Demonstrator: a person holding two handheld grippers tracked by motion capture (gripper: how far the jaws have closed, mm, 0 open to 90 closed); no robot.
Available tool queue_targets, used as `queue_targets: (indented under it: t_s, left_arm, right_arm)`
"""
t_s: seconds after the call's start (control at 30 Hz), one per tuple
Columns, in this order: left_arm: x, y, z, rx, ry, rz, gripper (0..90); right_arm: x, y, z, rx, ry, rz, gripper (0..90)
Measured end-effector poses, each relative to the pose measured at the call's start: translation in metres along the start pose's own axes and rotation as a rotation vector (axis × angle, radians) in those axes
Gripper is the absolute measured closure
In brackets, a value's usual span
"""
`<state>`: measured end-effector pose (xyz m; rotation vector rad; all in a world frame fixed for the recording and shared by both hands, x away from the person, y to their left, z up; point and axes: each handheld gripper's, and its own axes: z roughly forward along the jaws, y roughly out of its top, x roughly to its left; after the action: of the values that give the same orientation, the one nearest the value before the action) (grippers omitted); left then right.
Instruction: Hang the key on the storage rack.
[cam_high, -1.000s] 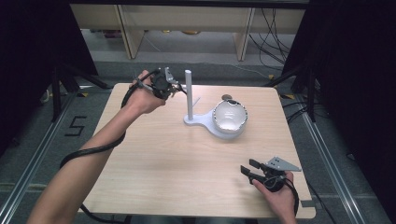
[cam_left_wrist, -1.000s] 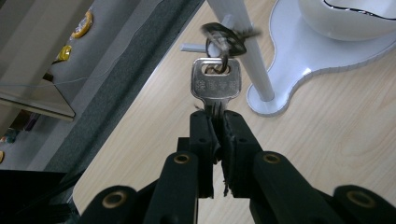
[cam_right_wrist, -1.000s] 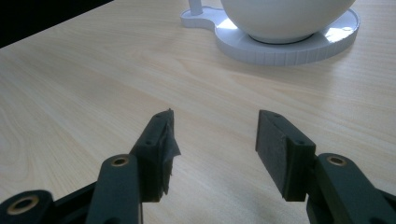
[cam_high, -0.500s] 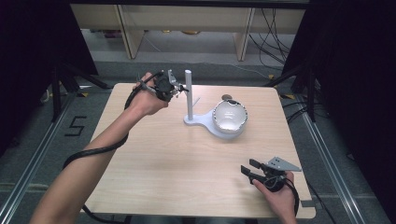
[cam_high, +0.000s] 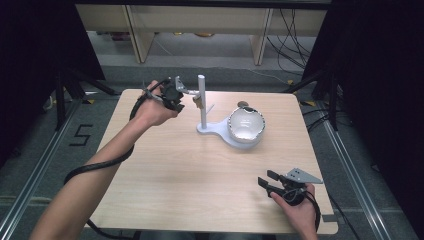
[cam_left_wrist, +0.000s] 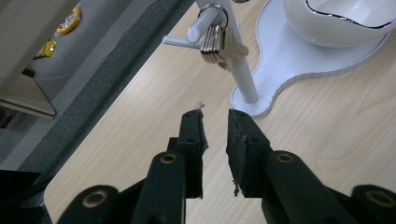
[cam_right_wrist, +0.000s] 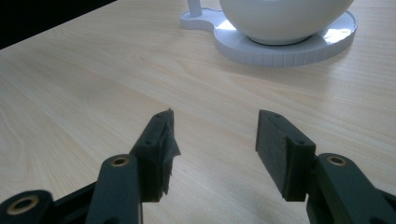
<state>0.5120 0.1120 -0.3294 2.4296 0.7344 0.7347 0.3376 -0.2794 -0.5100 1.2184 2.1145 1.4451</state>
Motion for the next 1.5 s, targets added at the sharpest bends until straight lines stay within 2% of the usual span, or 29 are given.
queue_targets:
  t_s: [0.03,0.1,0.13,0.17,0.27,0.3,0.4,0.43,0.53,0.6,0.7,0.8,0.83,0.87,0.9,0.93,0.97,1.03,1.1,1.13,1.17,1.23,1.27,1.3,1.33,1.4,1.47,1.5]
  left_arm:
    - [0.000,-0.002,-0.001,-0.012,-0.002,-0.007,72.2]
    - [-0.001,-0.006,-0.003,-0.030,-0.005,-0.020,67.1]
    - [-0.001,-0.008,-0.004,-0.047,-0.008,-0.030,64.4]
    - [-0.001,-0.011,-0.005,-0.057,-0.010,-0.037,62.5]
    - [-0.002,-0.018,-0.008,-0.094,-0.016,-0.061,56.9]
    - [-0.002,-0.021,-0.009,-0.101,-0.017,-0.065,55.0]
    - [-0.004,-0.027,-0.012,-0.128,-0.019,-0.085,51.1]
    - [-0.004,-0.029,-0.013,-0.132,-0.017,-0.086,50.1]
    - [-0.006,-0.036,-0.017,-0.150,-0.013,-0.098,45.8]
    - [-0.007,-0.040,-0.019,-0.165,-0.016,-0.113,42.0]
    - [-0.009,-0.047,-0.024,-0.167,-0.004,-0.120,37.9]
    - [-0.013,-0.054,-0.026,-0.174,-0.006,-0.121,36.0]
    - [-0.015,-0.057,-0.027,-0.189,-0.010,-0.131,35.2]
    - [-0.015,-0.058,-0.028,-0.182,-0.012,-0.134,34.1]
    - [-0.017,-0.061,-0.028,-0.206,-0.012,-0.134,33.9]
    - [-0.018,-0.064,-0.028,-0.205,-0.015,-0.141,33.8]
    - [-0.021,-0.067,-0.028,-0.211,-0.028,-0.157,33.5]
    - [-0.024,-0.072,-0.029,-0.208,-0.035,-0.168,33.1]
    - [-0.028,-0.078,-0.030,-0.229,-0.031,-0.179,32.9]
    - [-0.029,-0.081,-0.031,-0.217,-0.038,-0.174,32.9]
    - [-0.031,-0.083,-0.032,-0.222,-0.040,-0.183,32.8]
    - [-0.034,-0.089,-0.035,-0.228,-0.043,-0.189,32.7]
    - [-0.034,-0.091,-0.035,-0.239,-0.037,-0.180,32.6]
    - [-0.035,-0.095,-0.036,-0.237,-0.041,-0.192,32.5]
    - [-0.035,-0.097,-0.037,-0.233,-0.039,-0.195,32.5]
    - [-0.038,-0.105,-0.037,-0.252,-0.038,-0.222,32.5]
    - [-0.039,-0.112,-0.038,-0.245,-0.039,-0.223,32.4]
    - [-0.039,-0.114,-0.037,-0.256,-0.034,-0.202,32.2]
  right_arm:
    - [0.002,-0.001,0.001,-0.008,-0.004,0.023,47.9]
    - [0.002,-0.001,0.001,-0.011,-0.001,0.025,47.9]
    - [0.000,0.000,0.001,-0.014,-0.001,-0.003,47.9]
    - [-0.001,0.000,0.002,-0.015,-0.015,-0.009,47.9]
    - [0.000,0.000,-0.001,0.000,0.001,0.012,47.9]
    - [-0.001,0.000,-0.001,-0.001,0.005,-0.005,47.9]
    - [-0.001,0.000,-0.001,0.000,0.006,-0.005,47.9]
    - [0.000,0.000,-0.001,0.000,0.001,0.008,47.9]
    - [-0.001,0.000,0.000,-0.002,0.006,-0.011,47.9]
    - [-0.001,0.001,-0.001,-0.004,-0.016,-0.027,47.9]
    - [-0.001,0.001,-0.001,-0.005,-0.012,-0.026,47.9]
    - [-0.001,0.001,-0.001,-0.002,-0.014,-0.028,47.9]
    - [0.001,0.000,0.001,-0.012,-0.016,-0.001,47.9]
    - [0.000,0.001,-0.001,-0.017,-0.020,-0.020,47.9]
    - [0.000,0.001,-0.001,-0.018,-0.020,-0.023,47.8]
    - [0.000,0.000,0.000,-0.019,-0.022,-0.019,47.9]
    - [0.002,0.000,0.000,-0.011,-0.024,0.015,47.9]
    - [0.002,0.000,-0.001,-0.009,-0.028,0.020,47.8]
    - [0.001,0.000,-0.001,-0.011,-0.025,0.007,47.9]
    - [-0.001,0.000,-0.001,-0.023,-0.029,-0.030,47.8]
    - [0.001,0.000,-0.001,-0.016,-0.017,-0.006,47.8]
    - [0.001,0.001,-0.001,-0.015,-0.018,0.003,47.8]
    - [0.000,0.000,-0.001,-0.021,-0.027,-0.016,47.9]
    - [-0.001,0.001,-0.001,-0.027,-0.030,-0.030,47.9]
    - [0.002,0.000,-0.001,-0.012,-0.025,0.011,47.8]
    - [0.001,0.001,-0.001,-0.014,-0.019,0.001,47.8]
    - [0.001,0.001,-0.001,-0.015,-0.020,-0.003,47.8]
    - [0.003,0.000,-0.002,-0.005,-0.021,0.024,47.8]
